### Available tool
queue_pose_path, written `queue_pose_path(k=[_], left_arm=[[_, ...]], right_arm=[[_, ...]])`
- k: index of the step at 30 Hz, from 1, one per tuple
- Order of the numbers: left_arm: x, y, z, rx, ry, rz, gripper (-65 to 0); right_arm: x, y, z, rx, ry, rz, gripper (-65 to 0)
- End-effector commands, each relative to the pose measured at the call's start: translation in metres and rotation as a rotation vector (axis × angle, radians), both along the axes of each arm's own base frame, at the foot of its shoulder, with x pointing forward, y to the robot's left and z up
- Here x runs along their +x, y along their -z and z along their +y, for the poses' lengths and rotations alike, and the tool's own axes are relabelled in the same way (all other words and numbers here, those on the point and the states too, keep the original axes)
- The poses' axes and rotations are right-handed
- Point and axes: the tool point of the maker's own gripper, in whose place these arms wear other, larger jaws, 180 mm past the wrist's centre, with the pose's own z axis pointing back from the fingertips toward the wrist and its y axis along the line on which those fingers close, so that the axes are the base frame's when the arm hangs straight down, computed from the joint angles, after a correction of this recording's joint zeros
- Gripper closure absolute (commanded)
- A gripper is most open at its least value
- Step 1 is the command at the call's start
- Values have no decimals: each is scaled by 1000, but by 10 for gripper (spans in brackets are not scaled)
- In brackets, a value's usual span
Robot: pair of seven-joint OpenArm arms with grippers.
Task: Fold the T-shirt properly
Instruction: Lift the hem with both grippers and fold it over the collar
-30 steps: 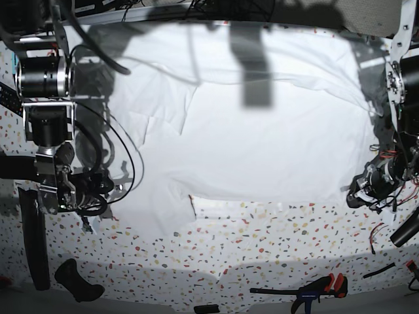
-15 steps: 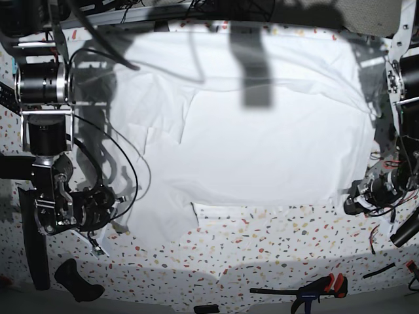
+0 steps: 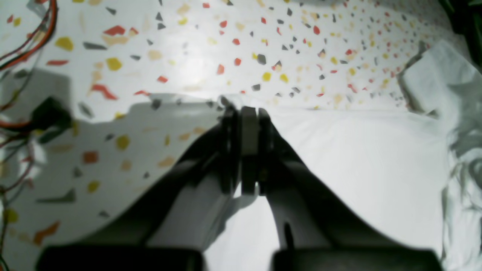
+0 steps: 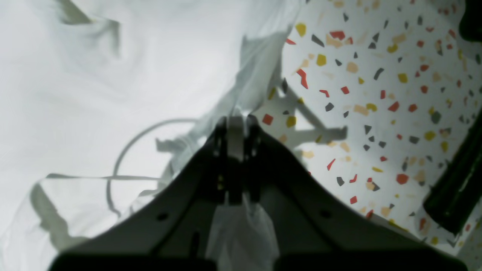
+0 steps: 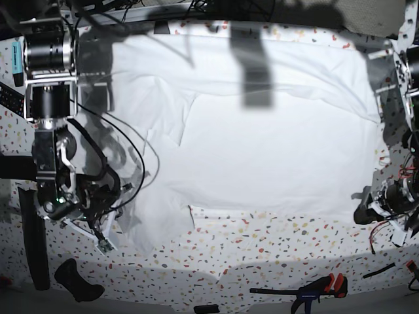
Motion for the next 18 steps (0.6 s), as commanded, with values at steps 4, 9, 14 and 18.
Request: queue_pose_path(k=[4,9,14,18], left_arm=[[-10,-17,10,60,9,-72,0],[-37,-33,-2,140,80,-109,0],[-58,-57,-17,223,145,-178,0],[-75,-60,-8,286,118,-173,0]], right_arm=[[-5,-41,-25,-5,67,-110,0],[-34,-43,-44,19,102,-139,0],[-66,-36,-58,-46,98,-124,0],[-89,-42,-64,-84,102,-144,0]])
